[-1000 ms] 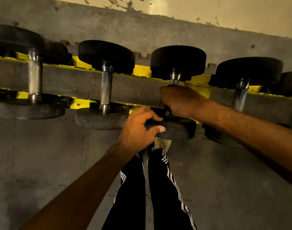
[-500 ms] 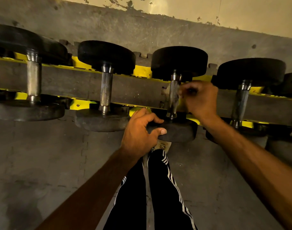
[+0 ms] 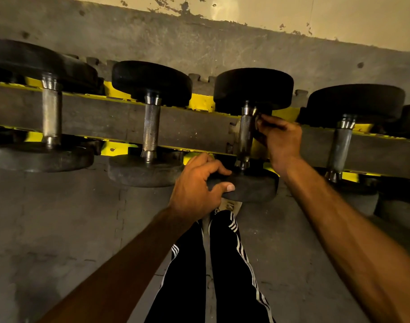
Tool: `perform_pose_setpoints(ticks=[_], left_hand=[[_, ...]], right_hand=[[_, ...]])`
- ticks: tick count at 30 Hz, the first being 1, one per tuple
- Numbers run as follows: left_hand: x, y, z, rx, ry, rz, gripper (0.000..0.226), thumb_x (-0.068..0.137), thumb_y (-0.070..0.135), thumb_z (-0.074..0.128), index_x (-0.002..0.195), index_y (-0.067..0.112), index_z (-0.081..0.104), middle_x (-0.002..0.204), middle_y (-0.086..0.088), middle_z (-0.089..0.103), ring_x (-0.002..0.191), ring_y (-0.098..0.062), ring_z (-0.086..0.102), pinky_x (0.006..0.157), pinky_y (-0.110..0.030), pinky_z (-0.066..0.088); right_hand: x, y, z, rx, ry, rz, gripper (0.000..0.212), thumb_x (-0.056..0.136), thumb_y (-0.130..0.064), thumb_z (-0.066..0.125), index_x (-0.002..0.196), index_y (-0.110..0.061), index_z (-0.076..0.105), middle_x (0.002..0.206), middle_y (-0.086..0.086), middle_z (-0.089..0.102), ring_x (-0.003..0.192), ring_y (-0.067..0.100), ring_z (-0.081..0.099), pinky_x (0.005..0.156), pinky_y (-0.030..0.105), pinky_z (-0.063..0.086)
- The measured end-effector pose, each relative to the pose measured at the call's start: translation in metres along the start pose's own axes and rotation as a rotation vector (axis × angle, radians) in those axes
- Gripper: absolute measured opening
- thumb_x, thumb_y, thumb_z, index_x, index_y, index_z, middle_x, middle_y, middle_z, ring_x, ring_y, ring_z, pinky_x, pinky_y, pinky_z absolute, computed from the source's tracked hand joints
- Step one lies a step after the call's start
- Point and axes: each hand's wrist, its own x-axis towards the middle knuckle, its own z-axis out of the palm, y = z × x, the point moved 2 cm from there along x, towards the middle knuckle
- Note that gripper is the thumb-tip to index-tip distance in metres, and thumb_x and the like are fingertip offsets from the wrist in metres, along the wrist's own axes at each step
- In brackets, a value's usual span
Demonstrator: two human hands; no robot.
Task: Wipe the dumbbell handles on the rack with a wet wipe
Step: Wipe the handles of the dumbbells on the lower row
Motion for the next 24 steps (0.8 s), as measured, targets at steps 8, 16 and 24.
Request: perform_pose_setpoints(ticks=[8,16,24], left_hand=[[-0.004,-0.003,0.0,0.073,0.004,0.085,0.027,0.077,0.033,0.075,0.1,0.018,0.072,0.1,0.003,0.061,0.099,-0.016,0.056,0.085,-0.034,0.048],[-0.018,-0.004,0.006,0.27,0.001,0.276,0.032,0.098,0.031,0.054,0.122,0.014,0.068,0.117,-0.004,0.059,0.113,-0.02,0.051,0.088,-0.025,0.044],[-0.024,-0.013,0.0,0.317,-0.113,0.399,0.046,0.096,0.019,0.052,0.142,0.018,0.049,0.137,-0.011,0.051,0.127,-0.027,0.047,0.096,-0.034,0.048]], right_hand=[[-0.002,-0.01,-0.014,-0.123,-0.118,0.076,0.02,0.09,-0.002,0.066,0.09,-0.021,0.072,0.095,-0.003,0.074,0.091,0.012,0.07,0.079,0.028,0.058],[-0.009,0.014,-0.02,-0.196,-0.107,0.175,0.017,0.089,-0.003,0.069,0.088,-0.02,0.073,0.09,-0.001,0.074,0.089,0.017,0.07,0.069,0.026,0.055],[0.005,0.005,0.008,0.049,-0.006,0.107,0.018,0.093,-0.003,0.062,0.098,-0.019,0.07,0.108,0.003,0.071,0.096,0.013,0.068,0.068,0.019,0.056]])
